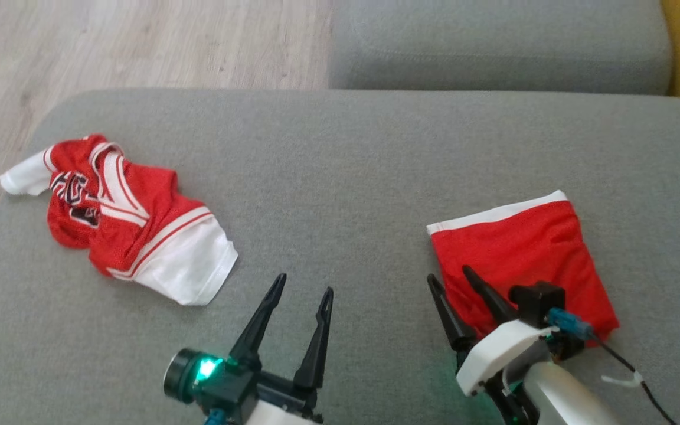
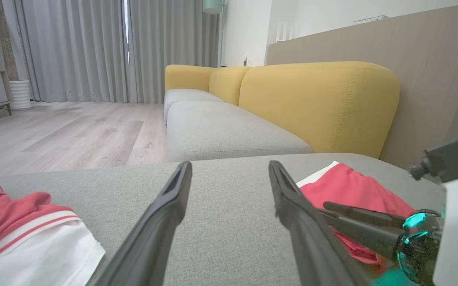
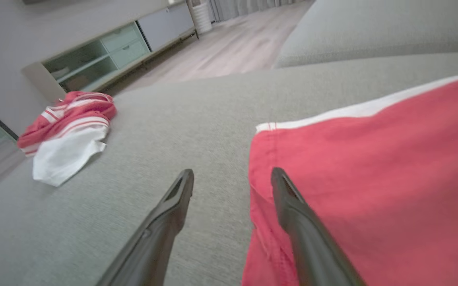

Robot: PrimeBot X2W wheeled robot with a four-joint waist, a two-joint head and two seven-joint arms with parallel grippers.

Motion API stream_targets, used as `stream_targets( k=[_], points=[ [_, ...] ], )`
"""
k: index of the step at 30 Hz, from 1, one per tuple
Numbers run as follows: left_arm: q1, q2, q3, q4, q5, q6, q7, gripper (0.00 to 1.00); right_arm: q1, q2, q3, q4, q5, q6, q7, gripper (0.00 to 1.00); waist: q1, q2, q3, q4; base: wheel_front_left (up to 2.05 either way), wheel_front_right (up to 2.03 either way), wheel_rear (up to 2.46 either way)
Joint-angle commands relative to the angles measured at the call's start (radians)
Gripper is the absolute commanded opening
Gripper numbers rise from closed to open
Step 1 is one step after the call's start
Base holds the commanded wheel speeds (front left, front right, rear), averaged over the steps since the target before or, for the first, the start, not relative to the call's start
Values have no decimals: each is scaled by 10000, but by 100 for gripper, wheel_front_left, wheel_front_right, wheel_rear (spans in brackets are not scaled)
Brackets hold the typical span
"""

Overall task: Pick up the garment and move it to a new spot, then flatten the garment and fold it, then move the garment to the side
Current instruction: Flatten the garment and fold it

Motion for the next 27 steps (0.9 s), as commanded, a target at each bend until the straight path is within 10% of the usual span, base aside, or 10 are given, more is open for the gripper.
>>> stream_targets(
  k=[1, 13, 27],
  points=[
    [-1, -35, 345, -321, -26, 52, -24, 100, 51, 59, 127, -398, 47, 65, -161, 100, -1, 0, -181, -150, 0, 0, 0],
    [1173, -35, 1304, -1187, 180, 1049, -24, 100, 2873, -715, -2905, -4878, -2139, 65, -189, 100, -1, 0, -1091, -990, 0, 0, 0],
    [2421, -36, 1722, -1087, 461, 963, -24, 100, 5035, -424, -4767, -5700, -2840, 65, -190, 100, -1, 0, -1601, -1118, 0, 0, 0]
  ],
)
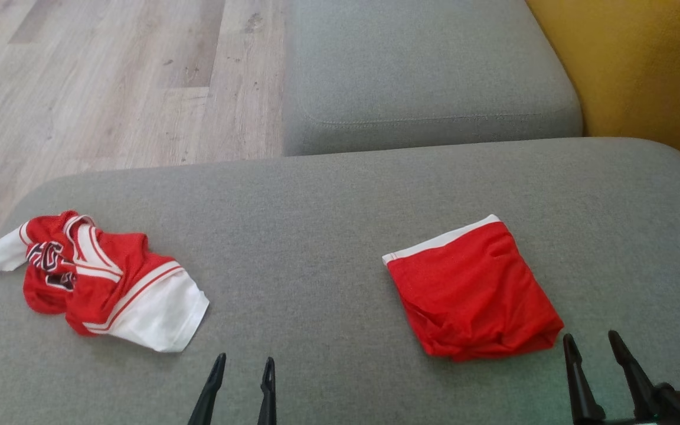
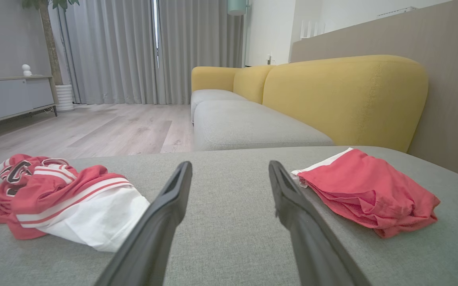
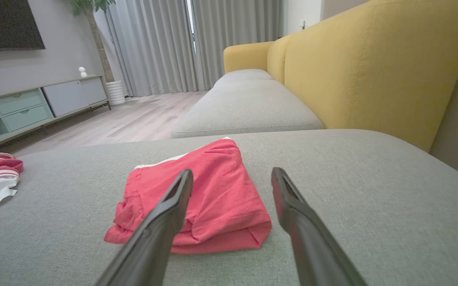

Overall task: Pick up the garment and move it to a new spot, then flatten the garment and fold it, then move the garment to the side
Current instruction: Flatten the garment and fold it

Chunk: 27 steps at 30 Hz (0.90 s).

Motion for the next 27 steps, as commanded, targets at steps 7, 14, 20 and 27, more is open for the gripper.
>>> stream_targets(
  k=[7, 14, 20, 27],
  points=[
    [-194, -59, 499, -296, 118, -127, -24, 100, -117, 16, -4, -364, -194, 65, -137, 100, 1, -1, -118, -22, 0, 0, 0],
    [-130, -59, 504, -289, 145, -171, -24, 100, -100, -31, 64, -377, -236, 65, -137, 100, 1, -1, -113, -25, 0, 0, 0],
    [-128, -59, 523, -235, 172, -212, -24, 100, -10, -10, 92, -391, -291, 65, -137, 100, 1, -1, -103, 52, 0, 0, 0],
    [-107, -59, 527, -218, 197, -223, -24, 100, 26, -24, 83, -367, -326, 65, -137, 100, 1, -1, -91, 104, 0, 0, 0]
  ],
)
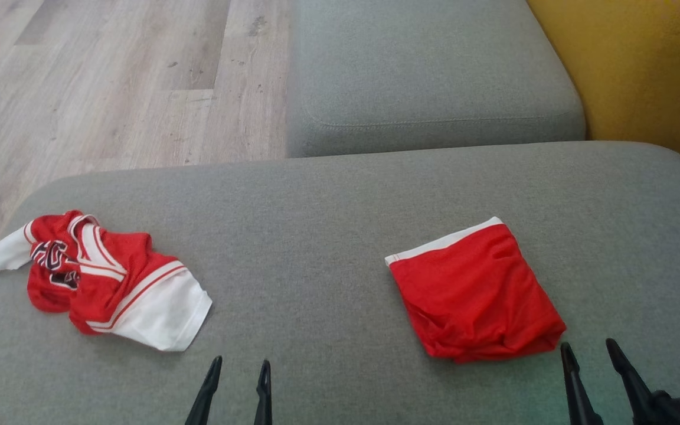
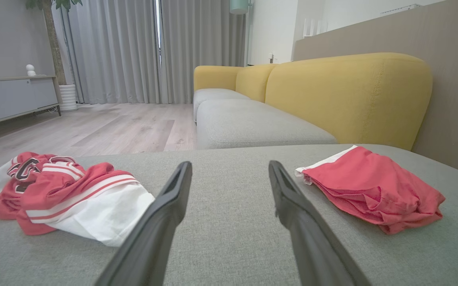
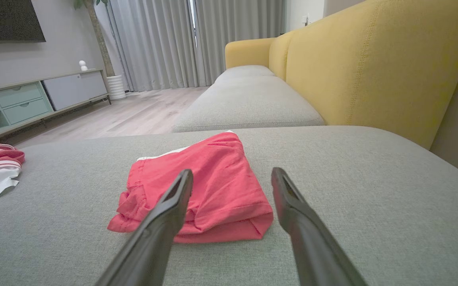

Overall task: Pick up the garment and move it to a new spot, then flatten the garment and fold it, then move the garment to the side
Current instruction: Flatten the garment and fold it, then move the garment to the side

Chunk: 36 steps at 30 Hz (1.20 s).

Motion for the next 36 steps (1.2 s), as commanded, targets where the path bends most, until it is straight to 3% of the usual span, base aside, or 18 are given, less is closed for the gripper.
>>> stream_targets(
  k=[1, 19, 26, 36],
  points=[
    [-216, -61, 304, -280, 109, 13, -24, 100, -290, -186, 192, -310, -61, 65, -137, 100, 0, 0, 7, 7, 0, 0, 0],
    [-508, -61, 72, -412, 132, 242, -24, 100, -1167, -668, 293, -23, 275, 65, -137, 100, 0, 0, 1040, 311, 0, 0, 0],
    [-814, -61, -201, -444, 164, 344, -24, 100, -2599, -1670, 1097, 820, 1276, 65, 31, 100, 0, 0, 1856, 396, 0, 0, 0],
    [-1553, -61, -619, -395, 139, 513, -24, 100, -4574, -3363, 2037, 1936, 3272, 65, 2253, 100, 0, 0, 2623, 603, 0, 0, 0]
  ],
)
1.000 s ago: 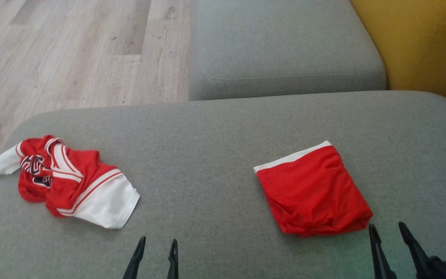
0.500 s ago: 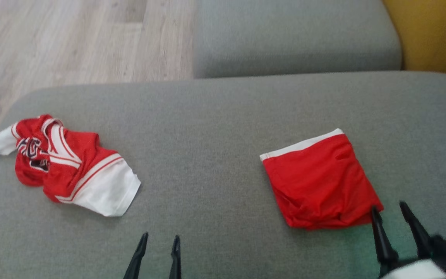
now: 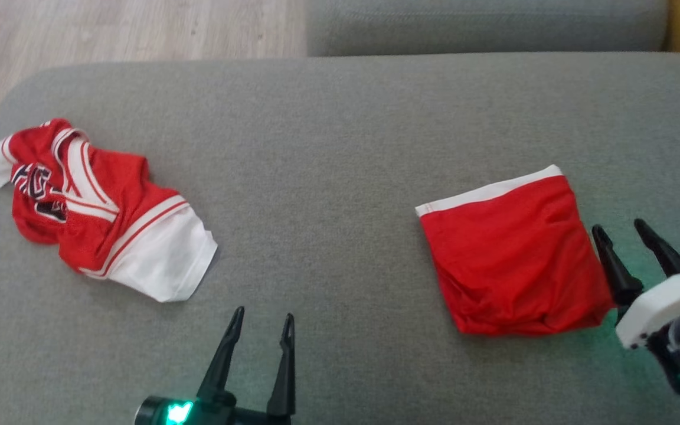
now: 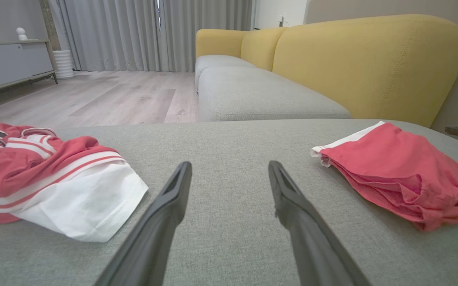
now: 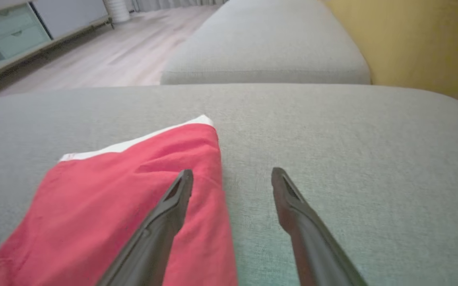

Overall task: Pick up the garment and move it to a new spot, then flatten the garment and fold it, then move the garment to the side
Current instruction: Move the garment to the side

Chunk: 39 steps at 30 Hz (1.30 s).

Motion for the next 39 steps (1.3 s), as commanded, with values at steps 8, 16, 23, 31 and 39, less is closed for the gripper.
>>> stream_targets(
  k=[8, 16, 23, 31, 39],
  points=[
    [-631, -59, 7, -233, 20, 191, -26, 100, -603, -895, 1528, 597, 1969, 65, 1652, 100, -3, 0, 362, 198, 0, 0, 0],
    [-803, -59, -9, -291, 46, 301, -26, 100, -1454, -1443, 2142, 1014, 2758, 65, 1002, 0, -3, 0, 691, -190, 0, 0, 0],
    [-1165, -59, 23, -333, 217, 259, -26, 100, -2968, -2167, 1982, 1804, 2638, 65, 627, 0, -3, 0, 1434, -1047, 0, 0, 0],
    [-1945, -59, 48, -279, 594, 90, -26, 100, -4664, -2880, 1475, 3319, 2547, 65, 355, 0, -3, 0, 2615, -1896, 0, 0, 0],
    [-2537, -36, 122, -132, 793, -61, -26, 100, -5376, -3123, 1075, 4735, 2220, 65, -201, 0, -3, 0, 3082, -2251, 0, 0, 0]
  ],
)
